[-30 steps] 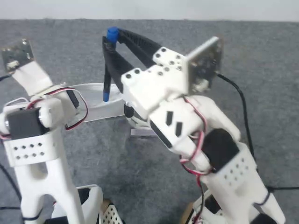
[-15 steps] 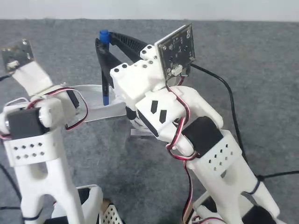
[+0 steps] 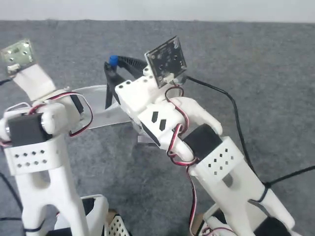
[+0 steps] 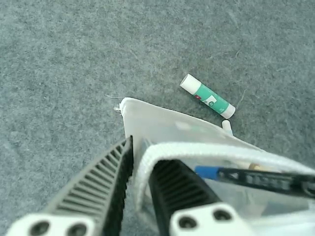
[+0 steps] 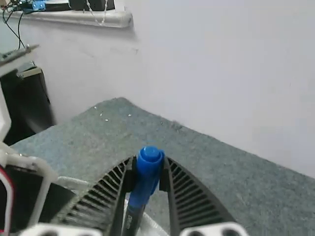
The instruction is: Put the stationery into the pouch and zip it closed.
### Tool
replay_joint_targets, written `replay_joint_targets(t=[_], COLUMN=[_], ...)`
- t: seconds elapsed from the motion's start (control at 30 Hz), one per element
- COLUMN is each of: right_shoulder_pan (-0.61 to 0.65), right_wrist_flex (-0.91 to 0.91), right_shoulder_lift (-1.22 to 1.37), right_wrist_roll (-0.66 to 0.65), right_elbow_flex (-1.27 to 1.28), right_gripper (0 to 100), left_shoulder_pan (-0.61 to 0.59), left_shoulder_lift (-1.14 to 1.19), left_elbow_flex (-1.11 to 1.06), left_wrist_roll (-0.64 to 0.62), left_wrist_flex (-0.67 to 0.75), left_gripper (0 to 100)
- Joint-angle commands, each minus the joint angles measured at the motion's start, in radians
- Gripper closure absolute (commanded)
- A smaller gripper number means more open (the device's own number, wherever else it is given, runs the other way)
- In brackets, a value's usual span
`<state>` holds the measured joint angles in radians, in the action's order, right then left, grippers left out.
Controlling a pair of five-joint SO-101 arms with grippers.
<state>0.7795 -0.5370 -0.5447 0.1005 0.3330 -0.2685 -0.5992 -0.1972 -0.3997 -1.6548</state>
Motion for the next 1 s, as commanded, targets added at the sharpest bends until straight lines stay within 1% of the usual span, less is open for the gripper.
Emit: replay_joint_targets(t=[0.0, 0.37, 0.53, 0.83, 0.97], right_shoulder_pan=[0.004, 0.008, 0.071, 0.110, 0.113], right_wrist_flex=[0.016, 0.015, 0.007, 0.015, 0.015], right_shoulder_lift=[-0.012, -0.012, -0.012, -0.153, -0.197], right_wrist_roll=[-0.012, -0.012, -0.015, -0.017, -0.094], right_elbow_flex=[0.020, 0.104, 0.138, 0.249, 0.295], right_gripper=[99.1, 99.1, 99.0, 98.9, 98.8], left_shoulder_pan=[0.000, 0.000, 0.000, 0.000, 0.000], left_shoulder_lift=[0.015, 0.009, 0.009, 0.009, 0.011], left_elbow_flex=[-0.008, -0.038, -0.039, -0.039, -0.039], left_wrist_roll=[-0.012, -0.012, -0.012, -0.012, -0.012], left_wrist_flex=[0.018, 0.035, 0.038, 0.038, 0.038], left_gripper=[99, 99, 99, 99, 99])
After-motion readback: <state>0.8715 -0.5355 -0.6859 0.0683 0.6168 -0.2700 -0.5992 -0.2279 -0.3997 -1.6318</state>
